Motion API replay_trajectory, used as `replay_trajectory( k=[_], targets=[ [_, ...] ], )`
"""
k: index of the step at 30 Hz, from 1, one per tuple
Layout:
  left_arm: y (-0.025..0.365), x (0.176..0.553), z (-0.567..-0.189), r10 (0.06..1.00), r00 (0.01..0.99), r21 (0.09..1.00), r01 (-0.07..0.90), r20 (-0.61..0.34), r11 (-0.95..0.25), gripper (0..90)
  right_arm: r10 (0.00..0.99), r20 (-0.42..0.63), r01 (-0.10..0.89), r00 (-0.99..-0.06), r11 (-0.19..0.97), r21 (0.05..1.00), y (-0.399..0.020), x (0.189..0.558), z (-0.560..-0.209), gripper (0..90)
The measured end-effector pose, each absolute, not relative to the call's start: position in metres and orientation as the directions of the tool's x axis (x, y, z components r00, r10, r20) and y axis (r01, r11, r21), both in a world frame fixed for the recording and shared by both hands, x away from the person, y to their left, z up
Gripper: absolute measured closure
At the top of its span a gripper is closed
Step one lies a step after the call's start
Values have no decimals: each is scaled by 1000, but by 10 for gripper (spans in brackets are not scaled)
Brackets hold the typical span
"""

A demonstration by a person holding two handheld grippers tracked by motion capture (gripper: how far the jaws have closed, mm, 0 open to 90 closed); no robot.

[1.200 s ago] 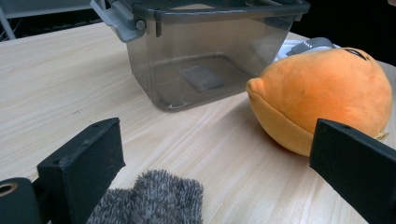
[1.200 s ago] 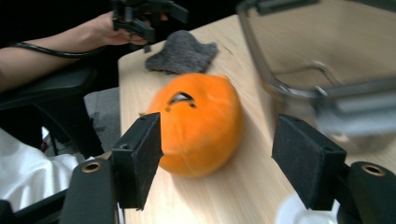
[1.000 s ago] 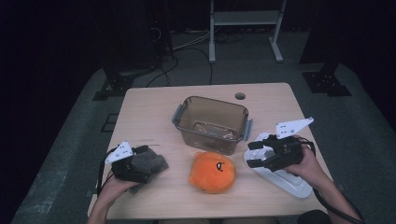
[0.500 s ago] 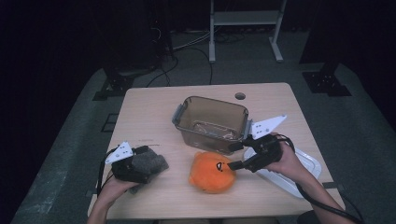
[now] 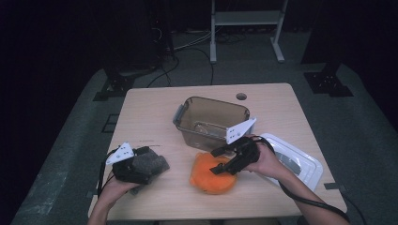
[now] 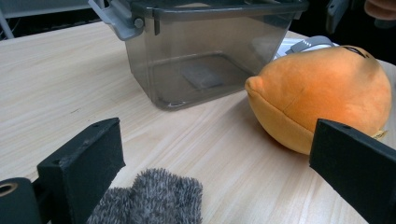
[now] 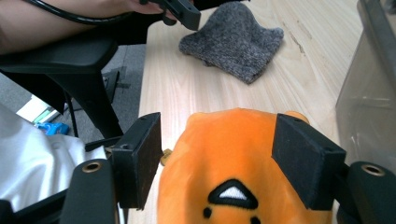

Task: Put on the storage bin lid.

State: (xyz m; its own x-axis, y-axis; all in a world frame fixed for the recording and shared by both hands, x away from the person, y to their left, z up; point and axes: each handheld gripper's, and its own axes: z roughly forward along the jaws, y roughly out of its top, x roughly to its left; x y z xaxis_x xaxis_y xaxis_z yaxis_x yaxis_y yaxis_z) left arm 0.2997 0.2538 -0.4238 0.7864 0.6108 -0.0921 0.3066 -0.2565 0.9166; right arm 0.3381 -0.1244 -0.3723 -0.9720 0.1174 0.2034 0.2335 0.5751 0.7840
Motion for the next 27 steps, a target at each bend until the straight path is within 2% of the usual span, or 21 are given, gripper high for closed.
replay_trajectory(
  k=[5,13,16,27],
  targets=[
    [254,300,-424,611,787,916,307,-92,-257,24,141,197,242,-970,599,763,-117,341,-383,327],
    [253,300,-425,612,786,915,308,-90,-260,24,208,182,274,-961,633,724,-113,341,-399,439],
    [253,300,-426,615,783,915,310,-92,-258,24,237,220,322,-946,628,709,-114,340,-403,478],
    [252,300,-426,616,782,915,311,-93,-257,24,253,217,331,-943,632,701,-113,338,-412,460]
  ],
)
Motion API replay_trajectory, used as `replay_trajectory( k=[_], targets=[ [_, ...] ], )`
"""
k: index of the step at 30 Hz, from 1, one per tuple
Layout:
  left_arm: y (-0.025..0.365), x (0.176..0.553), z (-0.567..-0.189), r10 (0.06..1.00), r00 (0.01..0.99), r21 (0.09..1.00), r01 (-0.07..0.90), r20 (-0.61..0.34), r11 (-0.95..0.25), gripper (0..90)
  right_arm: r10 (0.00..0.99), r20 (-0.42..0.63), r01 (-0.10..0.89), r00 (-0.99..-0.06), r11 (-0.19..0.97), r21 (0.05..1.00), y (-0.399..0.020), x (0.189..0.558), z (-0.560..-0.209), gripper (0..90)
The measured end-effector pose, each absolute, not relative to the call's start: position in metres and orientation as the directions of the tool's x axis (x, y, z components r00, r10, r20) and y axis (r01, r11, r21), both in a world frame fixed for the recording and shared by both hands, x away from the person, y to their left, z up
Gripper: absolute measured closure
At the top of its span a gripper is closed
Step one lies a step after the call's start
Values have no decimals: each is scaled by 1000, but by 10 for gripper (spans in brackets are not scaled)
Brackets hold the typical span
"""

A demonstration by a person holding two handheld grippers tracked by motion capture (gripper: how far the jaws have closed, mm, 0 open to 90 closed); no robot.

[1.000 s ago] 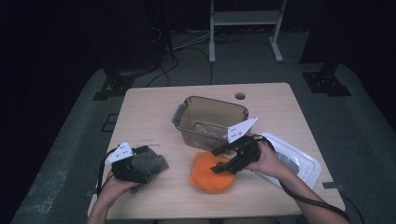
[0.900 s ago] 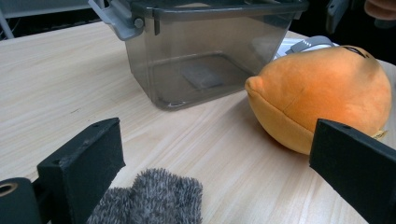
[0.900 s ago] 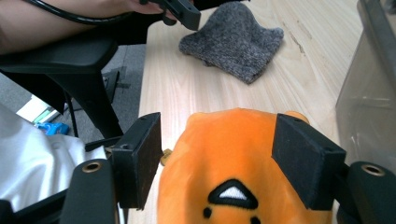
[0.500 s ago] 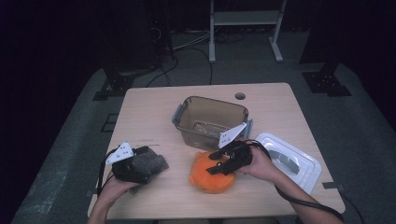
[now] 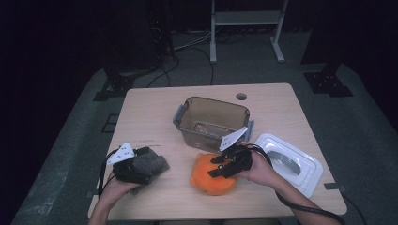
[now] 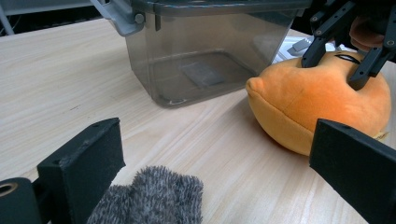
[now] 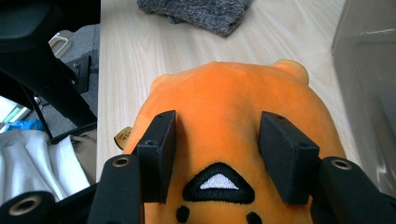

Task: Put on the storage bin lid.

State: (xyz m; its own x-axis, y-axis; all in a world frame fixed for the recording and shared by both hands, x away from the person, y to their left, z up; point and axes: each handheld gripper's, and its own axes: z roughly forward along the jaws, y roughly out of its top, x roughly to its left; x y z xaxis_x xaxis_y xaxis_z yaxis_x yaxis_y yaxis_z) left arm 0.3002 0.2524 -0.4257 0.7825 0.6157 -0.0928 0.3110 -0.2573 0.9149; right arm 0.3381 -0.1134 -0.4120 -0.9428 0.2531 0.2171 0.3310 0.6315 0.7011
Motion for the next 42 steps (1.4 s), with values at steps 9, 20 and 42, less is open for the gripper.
replay_trajectory(
  k=[9,20,42],
  targets=[
    [252,301,-426,617,781,913,314,-94,-259,24,215,208,298,-954,643,706,-112,337,-414,405],
    [251,301,-426,616,783,912,312,-87,-267,24,225,235,325,-946,645,692,-109,337,-416,456],
    [255,300,-426,624,776,915,310,-88,-258,24,161,223,271,-961,688,673,-97,333,-397,725]
  ],
)
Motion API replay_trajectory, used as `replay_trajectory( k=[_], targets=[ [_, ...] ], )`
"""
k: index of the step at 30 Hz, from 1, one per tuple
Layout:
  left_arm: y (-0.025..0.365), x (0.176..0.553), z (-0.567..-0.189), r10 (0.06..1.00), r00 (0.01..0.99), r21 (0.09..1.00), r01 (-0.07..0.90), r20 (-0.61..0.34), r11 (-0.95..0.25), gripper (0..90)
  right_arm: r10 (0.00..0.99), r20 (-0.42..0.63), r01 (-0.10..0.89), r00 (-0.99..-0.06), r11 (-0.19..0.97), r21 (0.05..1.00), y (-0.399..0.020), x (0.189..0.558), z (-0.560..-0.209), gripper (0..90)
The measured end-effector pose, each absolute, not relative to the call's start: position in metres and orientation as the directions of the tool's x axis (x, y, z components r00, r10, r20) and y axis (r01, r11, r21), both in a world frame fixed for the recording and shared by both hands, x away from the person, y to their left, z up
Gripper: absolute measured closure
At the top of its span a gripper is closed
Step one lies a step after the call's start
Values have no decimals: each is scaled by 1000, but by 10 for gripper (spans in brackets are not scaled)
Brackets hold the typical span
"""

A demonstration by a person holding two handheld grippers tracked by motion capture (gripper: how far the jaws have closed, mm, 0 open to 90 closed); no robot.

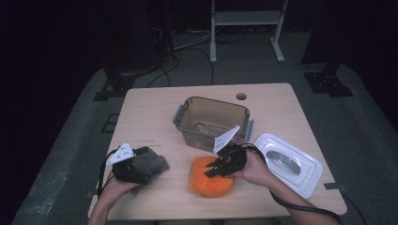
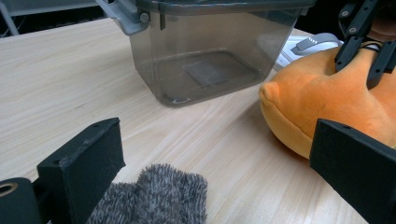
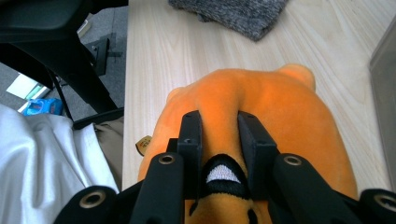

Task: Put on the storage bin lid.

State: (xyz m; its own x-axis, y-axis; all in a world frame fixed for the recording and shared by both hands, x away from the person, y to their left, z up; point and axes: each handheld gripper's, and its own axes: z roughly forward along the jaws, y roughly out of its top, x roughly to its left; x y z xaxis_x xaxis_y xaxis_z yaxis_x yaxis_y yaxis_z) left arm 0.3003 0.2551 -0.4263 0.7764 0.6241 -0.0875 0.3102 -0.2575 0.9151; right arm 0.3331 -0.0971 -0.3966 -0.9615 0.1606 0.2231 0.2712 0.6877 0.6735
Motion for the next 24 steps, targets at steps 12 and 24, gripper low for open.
replay_trajectory(
  k=[12,24],
  targets=[
    [257,300,-426,628,773,916,309,-86,-255,24,133,251,273,-959,675,686,-93,330,-385,742],
    [258,300,-426,632,769,917,313,-90,-250,24,104,235,247,-966,634,733,-91,329,-351,742]
  ],
)
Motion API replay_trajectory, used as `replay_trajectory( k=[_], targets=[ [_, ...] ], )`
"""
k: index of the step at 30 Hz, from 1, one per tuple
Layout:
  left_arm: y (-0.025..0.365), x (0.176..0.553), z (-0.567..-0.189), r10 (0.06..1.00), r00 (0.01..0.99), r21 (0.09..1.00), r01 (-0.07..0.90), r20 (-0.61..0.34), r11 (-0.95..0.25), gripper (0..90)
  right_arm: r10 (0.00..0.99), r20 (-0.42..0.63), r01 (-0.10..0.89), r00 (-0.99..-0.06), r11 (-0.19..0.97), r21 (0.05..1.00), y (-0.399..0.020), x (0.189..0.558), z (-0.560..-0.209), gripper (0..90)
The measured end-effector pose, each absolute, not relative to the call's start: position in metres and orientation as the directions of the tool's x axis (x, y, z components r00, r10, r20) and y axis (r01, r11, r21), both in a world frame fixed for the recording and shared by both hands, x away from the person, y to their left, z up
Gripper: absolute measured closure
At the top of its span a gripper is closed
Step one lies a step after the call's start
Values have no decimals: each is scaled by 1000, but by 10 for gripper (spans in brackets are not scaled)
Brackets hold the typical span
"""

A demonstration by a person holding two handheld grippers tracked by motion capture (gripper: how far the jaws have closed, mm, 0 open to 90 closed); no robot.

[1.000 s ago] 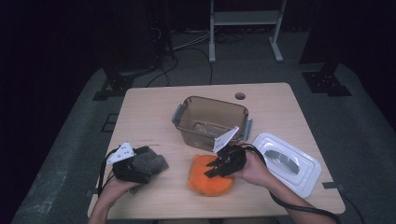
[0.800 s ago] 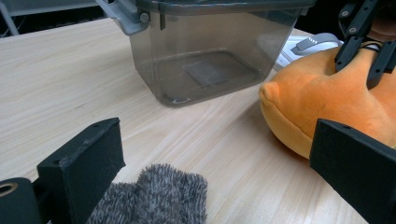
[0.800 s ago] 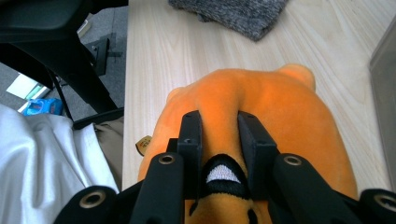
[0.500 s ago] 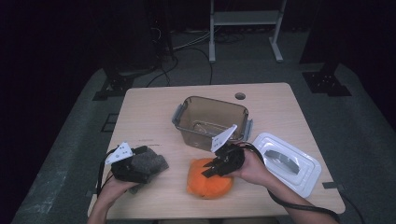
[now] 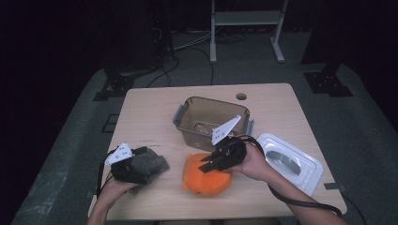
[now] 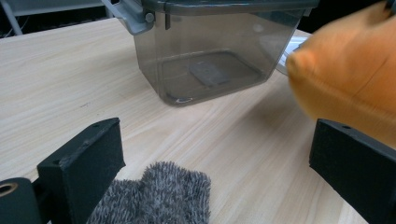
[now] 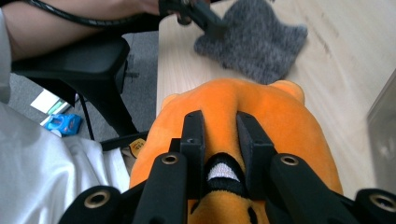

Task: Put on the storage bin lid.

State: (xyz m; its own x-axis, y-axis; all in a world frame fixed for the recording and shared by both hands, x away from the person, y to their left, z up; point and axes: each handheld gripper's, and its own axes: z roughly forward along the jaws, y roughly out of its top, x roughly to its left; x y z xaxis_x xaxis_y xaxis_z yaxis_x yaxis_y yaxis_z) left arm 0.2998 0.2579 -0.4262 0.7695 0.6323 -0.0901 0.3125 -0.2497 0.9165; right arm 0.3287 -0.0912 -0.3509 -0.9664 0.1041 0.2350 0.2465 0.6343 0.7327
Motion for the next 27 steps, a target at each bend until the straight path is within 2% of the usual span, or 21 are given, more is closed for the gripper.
replay_trajectory(
  k=[15,27],
  targets=[
    [260,299,-425,634,768,919,311,-92,-243,24,112,166,200,-980,568,798,-95,335,-283,741],
    [260,299,-425,632,769,919,310,-93,-243,24,146,145,202,-979,543,815,-95,355,-258,741]
  ],
)
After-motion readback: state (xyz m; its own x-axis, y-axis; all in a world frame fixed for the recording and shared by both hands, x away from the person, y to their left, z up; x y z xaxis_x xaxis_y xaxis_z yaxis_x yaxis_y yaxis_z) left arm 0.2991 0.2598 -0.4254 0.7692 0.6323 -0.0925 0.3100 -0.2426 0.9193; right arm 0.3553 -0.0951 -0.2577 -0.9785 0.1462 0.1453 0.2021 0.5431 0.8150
